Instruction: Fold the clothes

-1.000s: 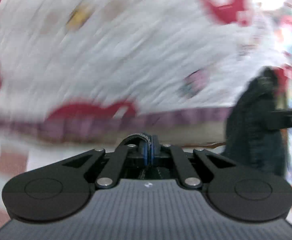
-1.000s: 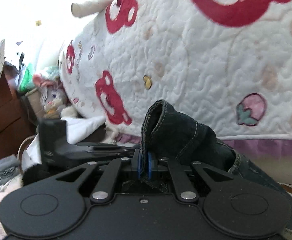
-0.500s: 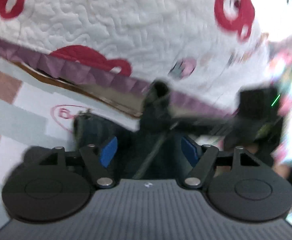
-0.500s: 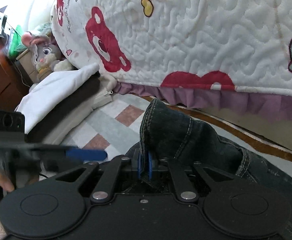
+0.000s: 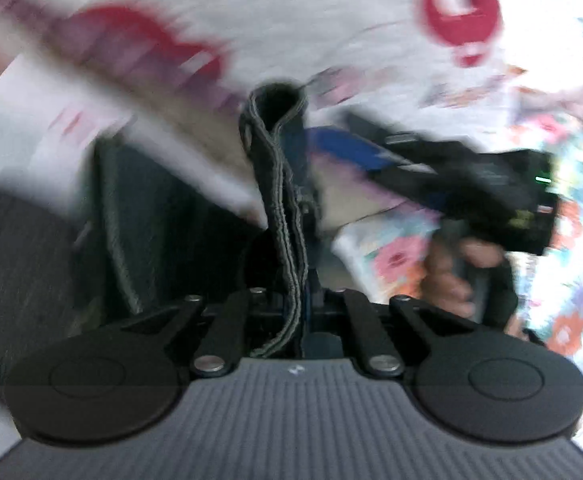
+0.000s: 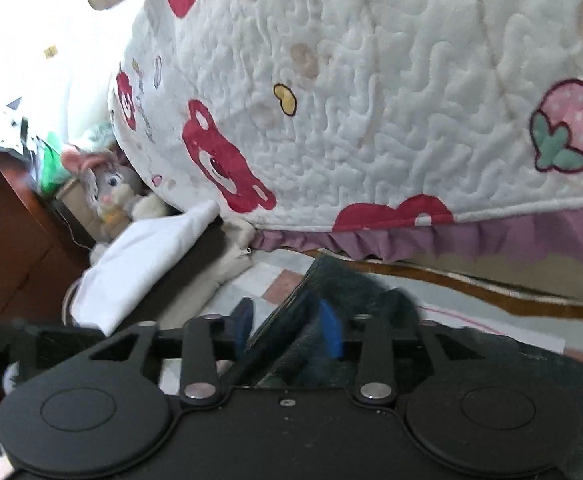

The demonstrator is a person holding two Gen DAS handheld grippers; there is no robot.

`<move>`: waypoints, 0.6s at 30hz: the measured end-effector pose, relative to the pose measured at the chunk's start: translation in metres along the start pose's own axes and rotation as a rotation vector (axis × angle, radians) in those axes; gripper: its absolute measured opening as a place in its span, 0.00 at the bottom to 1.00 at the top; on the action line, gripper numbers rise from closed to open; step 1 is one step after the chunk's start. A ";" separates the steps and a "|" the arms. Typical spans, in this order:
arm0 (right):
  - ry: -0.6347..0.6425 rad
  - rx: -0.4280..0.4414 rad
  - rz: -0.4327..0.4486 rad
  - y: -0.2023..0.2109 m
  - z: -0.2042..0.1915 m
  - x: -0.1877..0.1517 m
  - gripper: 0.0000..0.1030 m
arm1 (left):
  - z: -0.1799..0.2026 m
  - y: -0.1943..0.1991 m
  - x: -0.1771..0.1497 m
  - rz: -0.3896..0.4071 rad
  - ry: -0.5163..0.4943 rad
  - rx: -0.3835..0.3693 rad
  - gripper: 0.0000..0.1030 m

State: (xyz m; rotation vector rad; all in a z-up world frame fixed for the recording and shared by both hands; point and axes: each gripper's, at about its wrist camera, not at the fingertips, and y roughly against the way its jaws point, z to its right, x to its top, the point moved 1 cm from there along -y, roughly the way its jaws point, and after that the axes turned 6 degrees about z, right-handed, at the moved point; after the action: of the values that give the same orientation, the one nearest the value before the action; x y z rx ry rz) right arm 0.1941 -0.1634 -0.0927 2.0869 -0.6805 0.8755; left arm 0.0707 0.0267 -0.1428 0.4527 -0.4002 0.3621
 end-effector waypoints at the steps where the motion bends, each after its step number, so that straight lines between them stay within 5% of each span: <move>1: -0.003 -0.029 -0.004 0.004 0.004 -0.007 0.66 | -0.008 0.001 -0.009 -0.015 0.046 0.025 0.06; 6: -0.102 -0.219 -0.071 0.024 0.060 -0.051 0.66 | -0.012 0.008 -0.020 -0.002 0.084 0.115 0.06; 12: 0.147 -0.533 -0.196 0.057 0.092 -0.098 0.66 | 0.006 -0.013 -0.023 -0.043 -0.202 0.374 0.07; 14: 0.220 -0.618 -0.234 0.068 0.102 -0.112 0.66 | 0.002 -0.018 -0.022 -0.062 -0.184 0.388 0.07; 18: 0.123 -0.654 -0.192 0.093 0.127 -0.119 0.66 | -0.004 -0.011 -0.014 -0.043 -0.147 0.417 0.14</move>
State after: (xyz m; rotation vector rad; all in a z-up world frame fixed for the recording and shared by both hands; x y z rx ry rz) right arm 0.1005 -0.2974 -0.2036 1.4694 -0.5884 0.5654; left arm 0.0643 0.0163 -0.1565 0.8974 -0.4581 0.3725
